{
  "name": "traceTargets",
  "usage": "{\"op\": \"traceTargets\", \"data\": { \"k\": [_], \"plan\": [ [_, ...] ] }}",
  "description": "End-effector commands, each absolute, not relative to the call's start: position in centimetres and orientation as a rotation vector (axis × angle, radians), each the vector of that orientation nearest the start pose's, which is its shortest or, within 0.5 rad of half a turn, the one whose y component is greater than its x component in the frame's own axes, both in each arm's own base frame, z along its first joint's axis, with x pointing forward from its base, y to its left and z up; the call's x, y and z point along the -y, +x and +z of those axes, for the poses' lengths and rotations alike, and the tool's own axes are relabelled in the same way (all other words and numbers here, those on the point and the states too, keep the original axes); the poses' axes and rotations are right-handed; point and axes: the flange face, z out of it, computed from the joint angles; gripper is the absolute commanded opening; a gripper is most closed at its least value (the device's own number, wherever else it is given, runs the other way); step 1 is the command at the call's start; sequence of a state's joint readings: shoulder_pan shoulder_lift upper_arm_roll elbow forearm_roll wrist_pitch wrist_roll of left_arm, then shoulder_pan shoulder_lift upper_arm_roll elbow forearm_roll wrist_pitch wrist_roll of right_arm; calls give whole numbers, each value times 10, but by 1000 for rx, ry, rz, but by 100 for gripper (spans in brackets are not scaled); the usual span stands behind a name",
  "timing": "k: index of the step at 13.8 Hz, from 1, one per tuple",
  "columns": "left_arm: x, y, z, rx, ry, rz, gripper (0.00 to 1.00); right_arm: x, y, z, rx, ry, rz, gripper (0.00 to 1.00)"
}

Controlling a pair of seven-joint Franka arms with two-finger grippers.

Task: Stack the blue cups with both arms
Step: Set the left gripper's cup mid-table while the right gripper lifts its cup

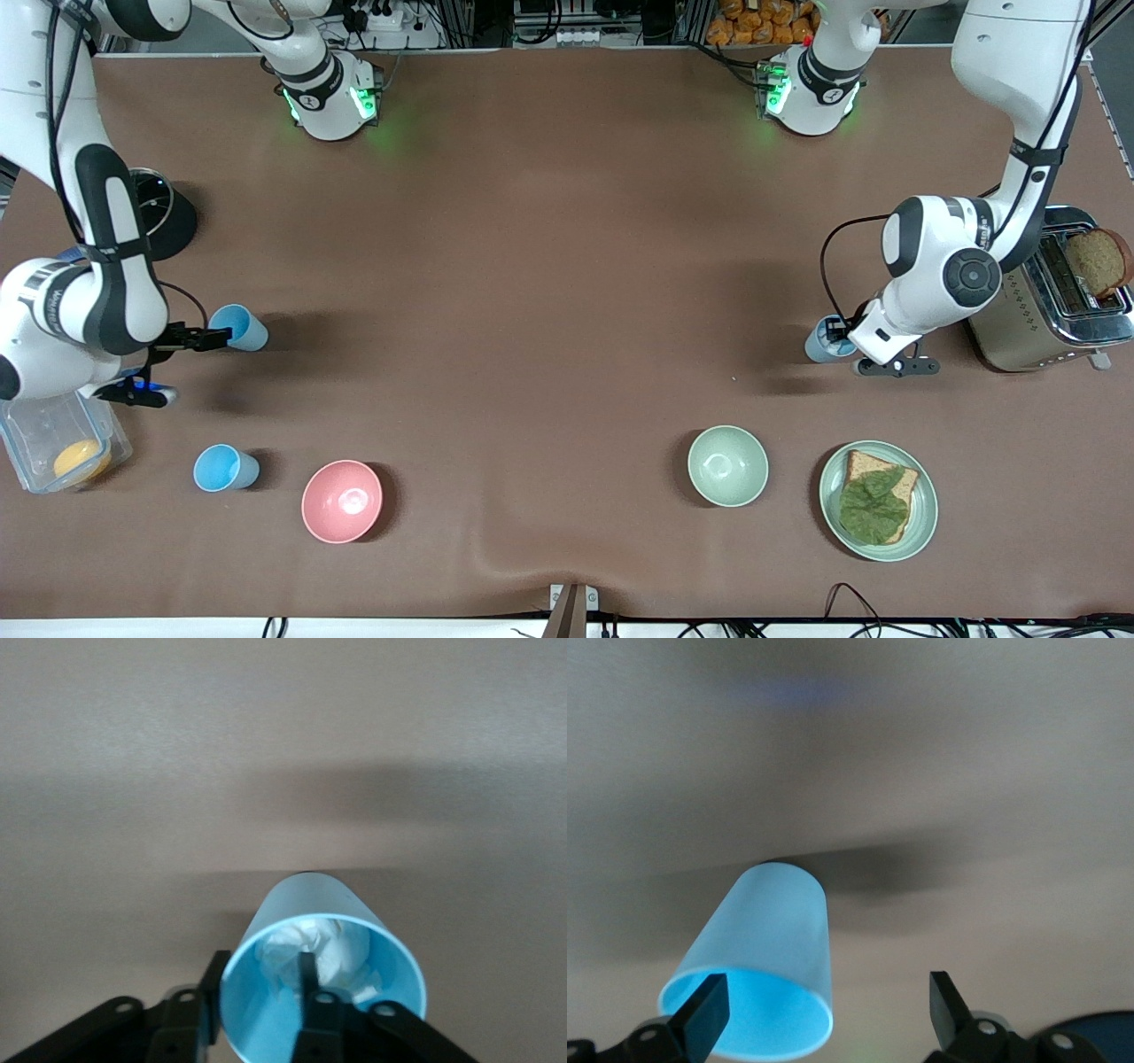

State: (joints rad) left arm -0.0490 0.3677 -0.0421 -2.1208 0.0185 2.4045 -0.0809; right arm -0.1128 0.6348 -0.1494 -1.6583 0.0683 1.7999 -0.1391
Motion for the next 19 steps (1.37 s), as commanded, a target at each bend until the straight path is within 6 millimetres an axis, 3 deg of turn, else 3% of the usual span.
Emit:
{"op": "traceTargets", "data": {
  "k": [1,2,4,5,6,10,13,15,17,19],
  "plan": [
    [75,562,243,-81,-3166,93,0,147,595,198,-240,-2931,712,100],
    [81,562,252,-93,-3170,76,0,148,595,198,-248,-2918,701,100],
    [112,559,267,-68,-3207,52,0,161,592,199,-187,-2897,679,29],
    [132,556,269,-46,-3228,56,0,166,592,199,-186,-2882,664,9],
    [155,552,272,-21,-3241,57,0,168,591,201,-200,-2869,653,1],
    [265,532,292,104,-3302,55,0,166,593,208,-190,-2870,642,0],
    [342,508,292,162,-3313,81,0,166,593,211,-155,-2870,631,0],
    [386,492,283,217,-3309,101,0,167,596,224,-98,-2873,601,0],
    [429,477,267,260,-3287,105,0,161,597,259,-82,-2867,593,0],
    [460,469,256,316,-3272,94,0,149,601,303,-52,-2863,589,0]
  ]
}}
